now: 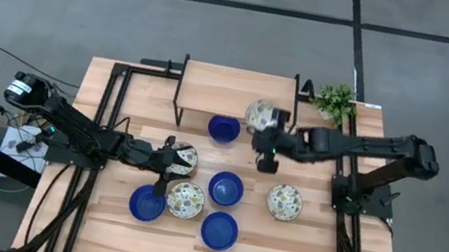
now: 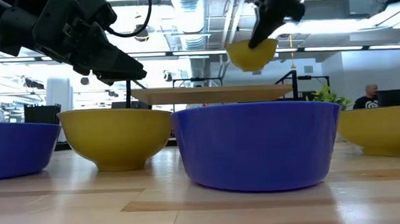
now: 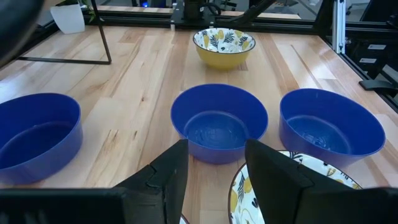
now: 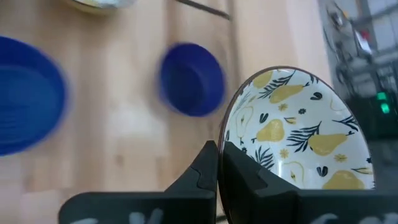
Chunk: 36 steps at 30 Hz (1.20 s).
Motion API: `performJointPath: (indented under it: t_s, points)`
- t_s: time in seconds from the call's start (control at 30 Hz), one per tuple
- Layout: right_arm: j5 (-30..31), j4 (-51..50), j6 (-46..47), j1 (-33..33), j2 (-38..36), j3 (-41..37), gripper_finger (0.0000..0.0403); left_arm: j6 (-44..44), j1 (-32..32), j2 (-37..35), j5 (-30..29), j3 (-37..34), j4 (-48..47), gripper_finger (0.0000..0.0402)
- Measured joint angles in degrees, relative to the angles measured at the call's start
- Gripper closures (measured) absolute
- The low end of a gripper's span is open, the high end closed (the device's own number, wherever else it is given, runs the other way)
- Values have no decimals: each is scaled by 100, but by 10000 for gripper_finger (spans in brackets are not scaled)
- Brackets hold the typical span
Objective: Pick & Place Mini bowls
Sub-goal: Put the white patterned bowl on the shelf
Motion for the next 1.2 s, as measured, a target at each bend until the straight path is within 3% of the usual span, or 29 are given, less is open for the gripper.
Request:
performJointPath:
  t_s: [0.3, 0.57, 1.2]
  points:
    - [-393, 237, -5, -1308, 0, 0, 402, 0, 1, -1, 0, 0, 0, 243]
    - [-914, 540, 142, -1944, 0, 0, 402, 0, 0, -2, -2, 0, 0, 243]
    - [-846, 732, 140, -2097, 530, 29, 401, 1, 0, -2, 0, 0, 0, 243]
